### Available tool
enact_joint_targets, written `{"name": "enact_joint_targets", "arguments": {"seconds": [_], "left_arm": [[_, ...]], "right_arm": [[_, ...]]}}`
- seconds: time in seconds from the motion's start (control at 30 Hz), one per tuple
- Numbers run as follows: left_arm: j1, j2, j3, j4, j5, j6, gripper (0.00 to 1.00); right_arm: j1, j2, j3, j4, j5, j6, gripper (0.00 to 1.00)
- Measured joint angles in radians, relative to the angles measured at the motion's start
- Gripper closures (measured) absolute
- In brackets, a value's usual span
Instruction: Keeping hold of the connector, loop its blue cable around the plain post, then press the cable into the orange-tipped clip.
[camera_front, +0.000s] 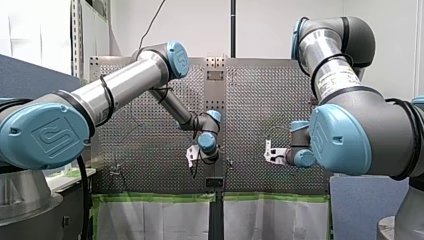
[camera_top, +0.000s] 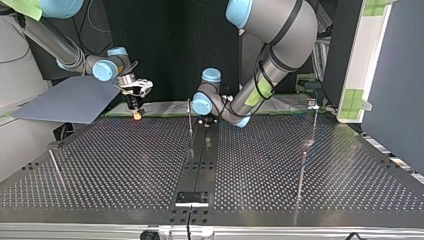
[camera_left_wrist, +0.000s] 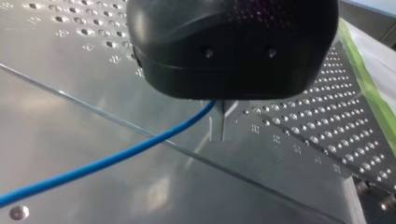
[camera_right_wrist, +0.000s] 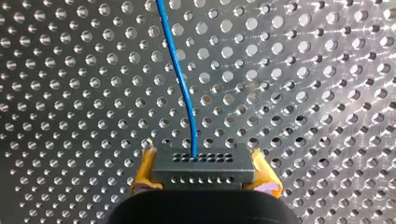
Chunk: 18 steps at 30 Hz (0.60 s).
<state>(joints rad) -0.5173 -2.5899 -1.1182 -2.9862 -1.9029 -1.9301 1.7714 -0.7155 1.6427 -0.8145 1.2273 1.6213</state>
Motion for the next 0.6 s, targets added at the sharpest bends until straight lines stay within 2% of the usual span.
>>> {"name": "enact_joint_targets", "arguments": {"seconds": [0.3,0.37,0.4,0.43,0.47,0.5,0.53,0.57,0.6], "left_arm": [[0.001,0.000,0.000,-0.002,0.002,-0.001,1.00],[0.001,0.001,0.000,-0.002,0.009,-0.001,0.72],[0.000,0.001,0.000,-0.002,0.014,-0.001,0.72],[0.000,0.001,0.000,-0.002,0.017,-0.001,0.55],[0.000,0.001,-0.001,-0.002,0.020,0.000,0.32],[-0.001,0.001,-0.002,-0.003,0.020,0.002,0.32],[-0.002,0.001,-0.003,-0.003,0.017,0.004,0.20],[-0.003,0.001,-0.005,-0.005,0.010,0.009,0.02],[-0.004,0.001,-0.006,-0.007,0.004,0.014,0.02]], "right_arm": [[-0.003,0.000,-0.001,-0.004,-0.014,0.000,0.89],[-0.003,0.000,-0.001,-0.003,-0.015,-0.001,0.89],[-0.003,0.000,-0.001,-0.002,-0.015,-0.002,0.89],[-0.003,0.000,-0.001,-0.001,-0.015,-0.002,0.89],[-0.003,0.000,-0.001,-0.001,-0.016,-0.003,0.89],[-0.003,0.000,-0.001,0.000,-0.016,-0.003,0.89],[-0.003,0.000,-0.001,0.002,-0.016,-0.003,0.89],[-0.003,0.000,-0.001,0.003,-0.017,-0.004,0.89],[-0.003,0.000,-0.001,0.004,-0.017,-0.004,0.89]]}}
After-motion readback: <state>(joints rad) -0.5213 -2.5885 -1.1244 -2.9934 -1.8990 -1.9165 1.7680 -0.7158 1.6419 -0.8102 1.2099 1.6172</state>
